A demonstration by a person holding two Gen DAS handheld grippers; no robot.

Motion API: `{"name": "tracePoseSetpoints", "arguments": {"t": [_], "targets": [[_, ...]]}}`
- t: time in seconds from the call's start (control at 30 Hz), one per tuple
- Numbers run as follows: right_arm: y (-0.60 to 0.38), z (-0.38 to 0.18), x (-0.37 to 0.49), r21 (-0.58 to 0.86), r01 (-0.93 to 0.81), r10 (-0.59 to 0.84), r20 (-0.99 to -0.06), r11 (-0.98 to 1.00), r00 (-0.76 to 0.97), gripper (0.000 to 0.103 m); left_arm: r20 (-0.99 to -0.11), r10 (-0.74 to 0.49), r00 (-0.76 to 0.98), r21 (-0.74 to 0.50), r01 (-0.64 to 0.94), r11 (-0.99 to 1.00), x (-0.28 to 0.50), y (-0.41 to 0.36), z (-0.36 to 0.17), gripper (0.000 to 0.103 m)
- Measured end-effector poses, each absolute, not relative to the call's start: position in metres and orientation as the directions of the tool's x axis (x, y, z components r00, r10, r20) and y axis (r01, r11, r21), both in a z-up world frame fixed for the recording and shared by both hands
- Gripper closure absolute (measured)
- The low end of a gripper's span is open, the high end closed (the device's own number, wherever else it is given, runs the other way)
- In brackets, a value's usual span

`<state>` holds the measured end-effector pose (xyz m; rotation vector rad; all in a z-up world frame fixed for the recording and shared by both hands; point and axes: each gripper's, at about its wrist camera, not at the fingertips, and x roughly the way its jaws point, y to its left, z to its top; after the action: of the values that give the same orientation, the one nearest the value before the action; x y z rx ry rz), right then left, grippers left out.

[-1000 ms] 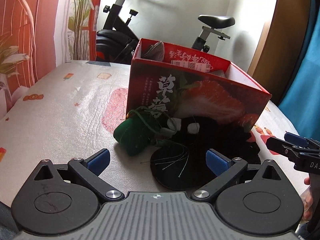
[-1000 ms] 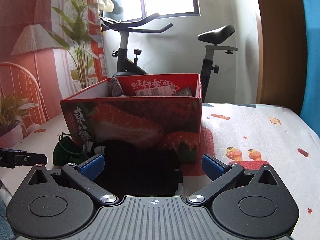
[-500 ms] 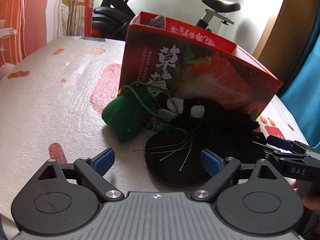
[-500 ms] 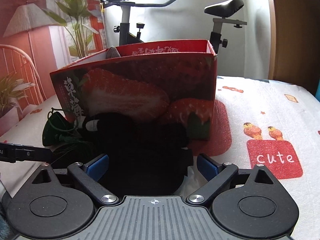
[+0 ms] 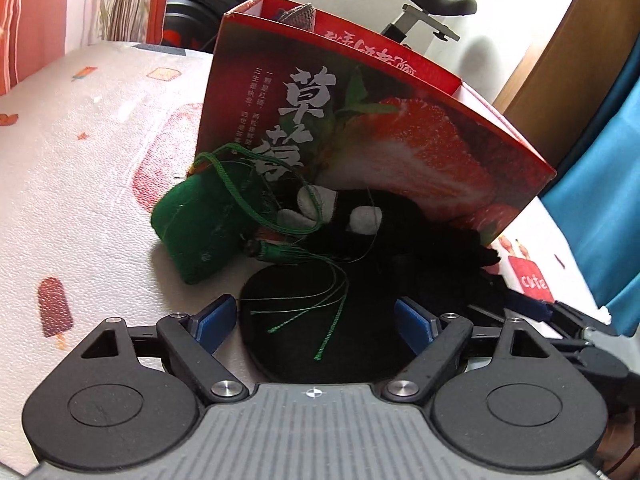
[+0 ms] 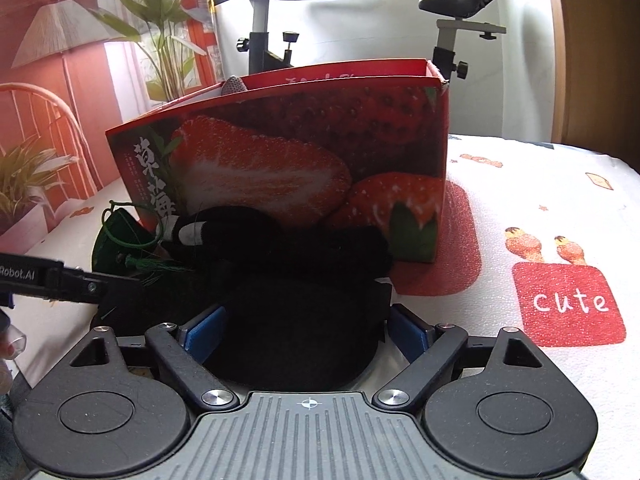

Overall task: Organize soft objects
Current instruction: 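Lower the left tool onto the black cloth item and close on it, then lift the black cloth with the left tool while the right tool grips it, carry toward box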

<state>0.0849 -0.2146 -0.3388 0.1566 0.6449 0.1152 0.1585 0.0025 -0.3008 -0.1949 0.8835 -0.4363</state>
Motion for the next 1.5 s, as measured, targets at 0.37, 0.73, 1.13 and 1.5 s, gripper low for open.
{"name": "tracePoseSetpoints", "arguments": {"t": [0.37, 0.73, 1.13, 1.5], "targets": [[-0.209, -0.335, 0.076, 0.191, -0.131, 0.219, -0.577, 0.973, 0.787, 0.022, -0.695, -0.483, 0.532, -0.406, 0.265, 0.875, 0.155, 0.009, -0.301, 0.016], [-0.216, -0.332, 0.073, 0.25, -0.118, 0.246, -0.581, 0.961, 0.776, 0.04, -0.703, -0.464, 0.539, -0.402, 0.237, 0.885, 0.145, 0.014, -0.301, 0.036], [-0.225, -0.335, 0.073, 0.258, -0.049, 0.201, -0.604, 0.965, 0.771, 0.031, -0.699, -0.463, 0.545, -0.348, 0.306, 0.886, 0.133, 0.02, -0.29, 0.062], [-0.221, -0.336, 0.073, 0.246, -0.069, 0.21, -0.61, 0.967, 0.764, 0.027, -0.642, -0.547, 0.537, -0.435, 0.333, 0.837, 0.131, 0.023, -0.288, 0.057]]}}
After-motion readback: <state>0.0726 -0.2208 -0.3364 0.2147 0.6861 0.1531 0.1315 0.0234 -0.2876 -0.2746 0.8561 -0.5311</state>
